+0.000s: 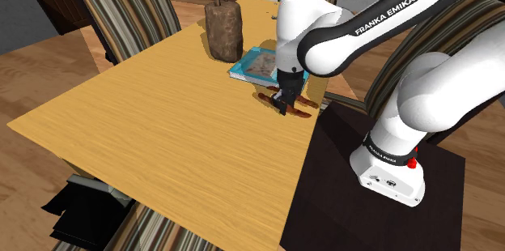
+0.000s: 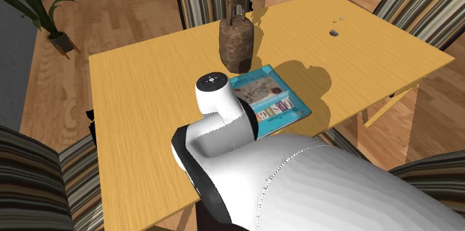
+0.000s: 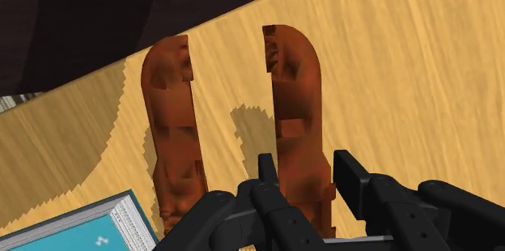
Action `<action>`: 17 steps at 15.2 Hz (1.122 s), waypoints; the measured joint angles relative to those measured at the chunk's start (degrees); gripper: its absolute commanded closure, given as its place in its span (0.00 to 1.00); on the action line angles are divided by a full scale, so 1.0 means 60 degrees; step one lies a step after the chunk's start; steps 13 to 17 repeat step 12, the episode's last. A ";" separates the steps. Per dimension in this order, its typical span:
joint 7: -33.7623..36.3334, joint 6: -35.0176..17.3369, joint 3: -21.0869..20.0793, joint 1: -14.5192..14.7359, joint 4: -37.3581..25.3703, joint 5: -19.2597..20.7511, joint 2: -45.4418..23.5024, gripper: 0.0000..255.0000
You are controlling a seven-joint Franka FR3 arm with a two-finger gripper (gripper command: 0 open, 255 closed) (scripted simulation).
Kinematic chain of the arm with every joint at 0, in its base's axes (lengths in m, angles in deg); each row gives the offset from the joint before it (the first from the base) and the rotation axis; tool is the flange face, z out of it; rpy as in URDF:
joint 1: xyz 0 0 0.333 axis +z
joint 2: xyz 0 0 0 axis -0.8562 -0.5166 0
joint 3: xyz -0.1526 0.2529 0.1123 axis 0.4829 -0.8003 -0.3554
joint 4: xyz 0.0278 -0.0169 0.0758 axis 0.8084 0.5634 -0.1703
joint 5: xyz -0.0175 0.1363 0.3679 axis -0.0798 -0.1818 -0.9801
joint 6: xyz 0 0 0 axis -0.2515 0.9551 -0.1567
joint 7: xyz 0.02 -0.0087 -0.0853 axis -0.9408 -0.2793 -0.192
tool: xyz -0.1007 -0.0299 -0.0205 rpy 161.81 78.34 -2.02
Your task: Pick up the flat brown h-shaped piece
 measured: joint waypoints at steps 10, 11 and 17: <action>-0.0134 0.1737 0.0293 0.0020 -0.0733 0.0094 0.1036 1.00; -0.0149 0.1872 0.0321 0.0008 -0.0817 0.0113 0.1087 1.00; -0.0140 0.1984 0.0325 0.0016 -0.0882 0.0114 0.1135 1.00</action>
